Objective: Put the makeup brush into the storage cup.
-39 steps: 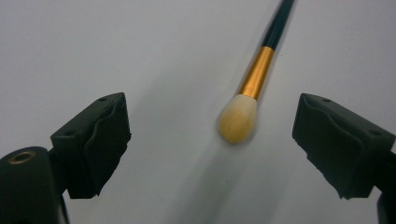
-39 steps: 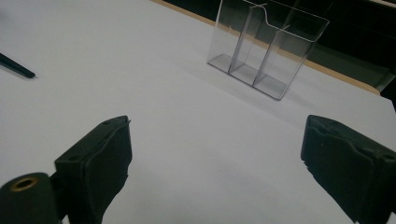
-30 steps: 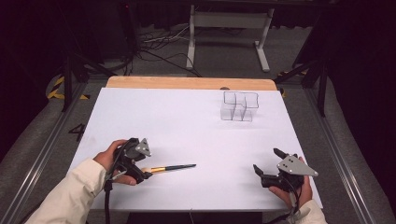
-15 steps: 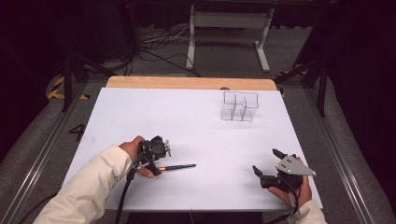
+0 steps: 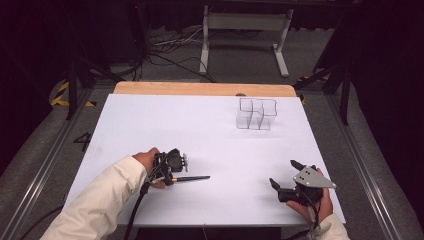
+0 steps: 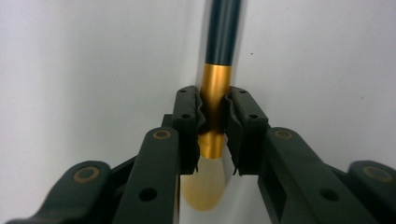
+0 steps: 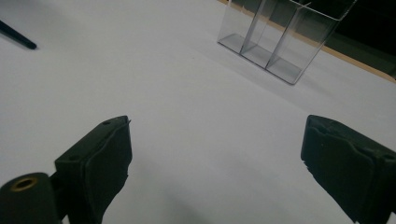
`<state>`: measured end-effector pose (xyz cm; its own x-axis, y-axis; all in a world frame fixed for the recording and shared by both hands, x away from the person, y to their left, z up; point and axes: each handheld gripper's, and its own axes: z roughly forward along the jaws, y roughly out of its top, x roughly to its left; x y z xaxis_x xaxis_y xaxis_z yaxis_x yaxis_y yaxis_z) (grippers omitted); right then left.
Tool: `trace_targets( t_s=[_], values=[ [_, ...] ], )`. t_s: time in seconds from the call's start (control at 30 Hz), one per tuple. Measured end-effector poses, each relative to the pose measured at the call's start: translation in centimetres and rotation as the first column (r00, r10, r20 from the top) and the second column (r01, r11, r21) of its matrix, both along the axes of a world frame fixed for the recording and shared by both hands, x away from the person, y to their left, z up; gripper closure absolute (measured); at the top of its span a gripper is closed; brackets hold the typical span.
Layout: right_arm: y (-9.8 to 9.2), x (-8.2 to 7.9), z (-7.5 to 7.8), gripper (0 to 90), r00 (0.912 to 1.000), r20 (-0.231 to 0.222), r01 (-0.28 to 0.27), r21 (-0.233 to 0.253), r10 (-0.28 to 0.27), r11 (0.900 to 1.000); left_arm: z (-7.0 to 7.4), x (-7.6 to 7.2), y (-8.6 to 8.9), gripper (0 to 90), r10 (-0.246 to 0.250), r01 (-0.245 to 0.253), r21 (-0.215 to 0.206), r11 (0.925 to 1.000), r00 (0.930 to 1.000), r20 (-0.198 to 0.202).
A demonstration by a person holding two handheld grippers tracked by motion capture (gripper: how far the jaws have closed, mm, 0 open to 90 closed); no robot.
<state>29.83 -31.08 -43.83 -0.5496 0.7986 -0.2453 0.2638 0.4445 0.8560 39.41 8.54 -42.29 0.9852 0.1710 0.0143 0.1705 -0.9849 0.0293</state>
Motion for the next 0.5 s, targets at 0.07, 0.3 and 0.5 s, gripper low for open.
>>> trace_targets(
  t_s=[0.07, 0.3, 0.5],
  values=[
    [0.0, 0.0, 0.0, 9.6, 1.0, 0.001, 0.0, -0.006, 0.0, 1.0, 0.0, 0.0, 0.0, 76.1, -0.001, 0.001, 0.0, 1.0, 1.0, 0.001],
    [0.4, 0.0, -0.1, 9.6, 0.9998, 0.016, 0.008, -0.039, -0.008, 0.999, 0.1, 0.1, 0.0, 76.7, 0.011, -0.011, -0.016, 0.9998, 0.9999, -0.011],
    [1.0, -0.2, -0.1, 10.4, 0.999, 0.044, 0.007, -0.087, -0.003, 0.996, 0.4, 0.1, -0.5, 76.8, -0.005, 0.004, -0.036, 0.9994, 0.9993, -0.036]
  ],
)
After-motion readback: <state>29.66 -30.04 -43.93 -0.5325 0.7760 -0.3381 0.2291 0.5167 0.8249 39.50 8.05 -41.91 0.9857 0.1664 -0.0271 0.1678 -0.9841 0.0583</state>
